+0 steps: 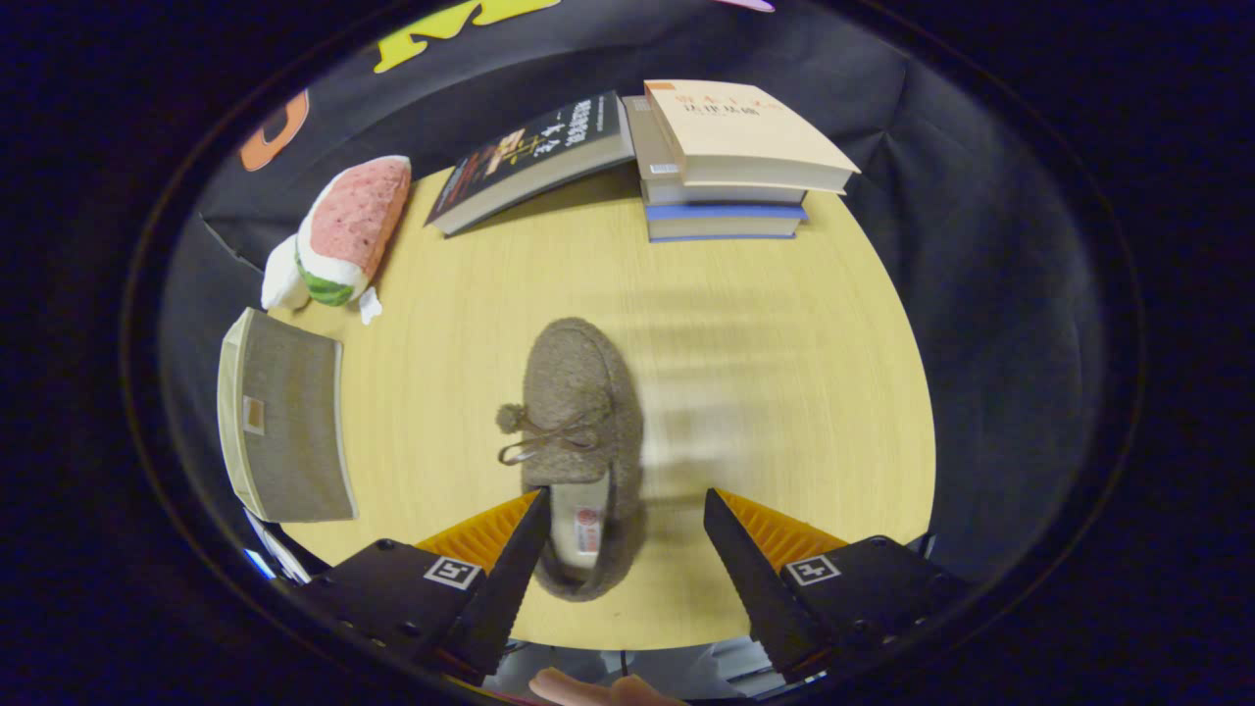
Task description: Open the storage box then place both shoes into the box .Put the left shoe in first, then the right shoe, with the right side of both shoes facing outward in a uniform manner.
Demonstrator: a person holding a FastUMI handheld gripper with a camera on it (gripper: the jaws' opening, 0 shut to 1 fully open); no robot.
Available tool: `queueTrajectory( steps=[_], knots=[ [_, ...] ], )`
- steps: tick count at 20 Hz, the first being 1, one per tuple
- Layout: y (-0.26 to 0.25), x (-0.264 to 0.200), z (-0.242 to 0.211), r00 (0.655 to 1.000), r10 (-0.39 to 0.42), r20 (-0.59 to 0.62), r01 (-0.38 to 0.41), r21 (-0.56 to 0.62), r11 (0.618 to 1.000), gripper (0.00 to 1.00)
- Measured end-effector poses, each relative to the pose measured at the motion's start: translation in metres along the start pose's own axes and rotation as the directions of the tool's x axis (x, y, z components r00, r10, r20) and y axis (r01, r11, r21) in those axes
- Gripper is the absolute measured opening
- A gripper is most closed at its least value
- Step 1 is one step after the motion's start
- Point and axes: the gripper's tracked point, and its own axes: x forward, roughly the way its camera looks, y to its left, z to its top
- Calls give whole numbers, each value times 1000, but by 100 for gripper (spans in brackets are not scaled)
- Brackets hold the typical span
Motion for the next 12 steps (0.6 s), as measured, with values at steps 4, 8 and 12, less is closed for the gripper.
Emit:
queueTrajectory(
  steps=[4, 8, 12],
  knots=[
    [-4, 27, 0, 1000, 18, -10, -18, -27, 999, 96],
    [-18, 49, 11, 995, -74, 60, 79, -83, 993, 97],
    [-8, 59, 5, 999, -32, 44, 35, -86, 996, 65]
  ],
)
